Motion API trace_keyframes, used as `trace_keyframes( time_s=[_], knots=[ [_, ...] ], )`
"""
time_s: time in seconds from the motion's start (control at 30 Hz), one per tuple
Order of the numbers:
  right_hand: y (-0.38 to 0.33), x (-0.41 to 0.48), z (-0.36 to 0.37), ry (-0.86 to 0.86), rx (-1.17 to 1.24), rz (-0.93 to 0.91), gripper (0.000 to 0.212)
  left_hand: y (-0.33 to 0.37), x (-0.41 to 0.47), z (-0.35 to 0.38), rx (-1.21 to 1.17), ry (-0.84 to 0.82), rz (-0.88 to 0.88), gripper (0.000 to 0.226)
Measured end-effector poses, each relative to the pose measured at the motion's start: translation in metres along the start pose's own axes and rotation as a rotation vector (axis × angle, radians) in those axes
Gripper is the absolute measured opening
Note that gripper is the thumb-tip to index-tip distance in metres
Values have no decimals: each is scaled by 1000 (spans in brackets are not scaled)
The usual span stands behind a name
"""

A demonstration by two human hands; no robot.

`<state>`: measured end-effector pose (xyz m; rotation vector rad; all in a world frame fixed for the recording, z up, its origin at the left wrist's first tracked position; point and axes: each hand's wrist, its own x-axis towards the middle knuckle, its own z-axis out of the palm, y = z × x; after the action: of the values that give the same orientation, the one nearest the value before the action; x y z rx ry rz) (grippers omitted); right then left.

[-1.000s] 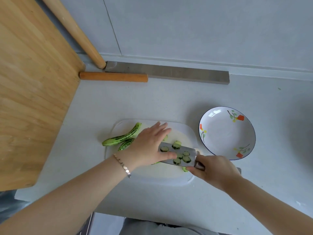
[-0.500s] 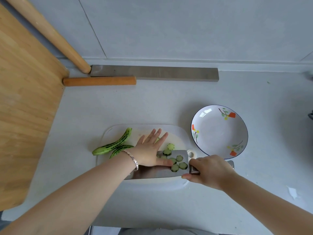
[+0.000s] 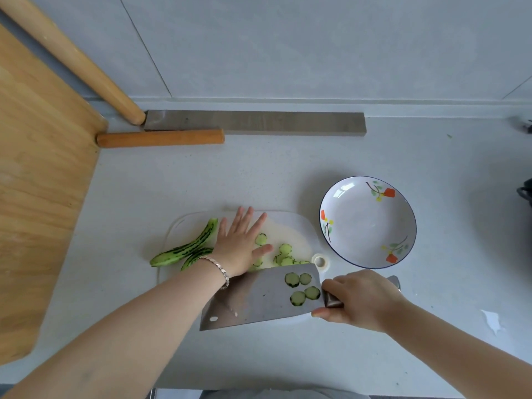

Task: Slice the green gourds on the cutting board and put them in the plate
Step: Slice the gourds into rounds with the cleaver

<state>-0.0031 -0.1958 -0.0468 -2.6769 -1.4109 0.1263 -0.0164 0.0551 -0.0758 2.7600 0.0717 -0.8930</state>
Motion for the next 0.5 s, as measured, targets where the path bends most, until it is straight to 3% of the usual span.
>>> trace_keyframes(
  time_s=[0.1, 0.23, 0.5],
  knots=[
    [5, 3, -1, 43, 10, 26, 73, 9, -13, -13, -164, 76, 102, 74],
    [9, 12, 7, 48, 34, 57, 77, 36, -40, -17, -61, -59, 334, 94],
    [13, 15, 1, 74, 8, -10, 76, 48, -36, -7, 21, -135, 357, 88]
  ],
)
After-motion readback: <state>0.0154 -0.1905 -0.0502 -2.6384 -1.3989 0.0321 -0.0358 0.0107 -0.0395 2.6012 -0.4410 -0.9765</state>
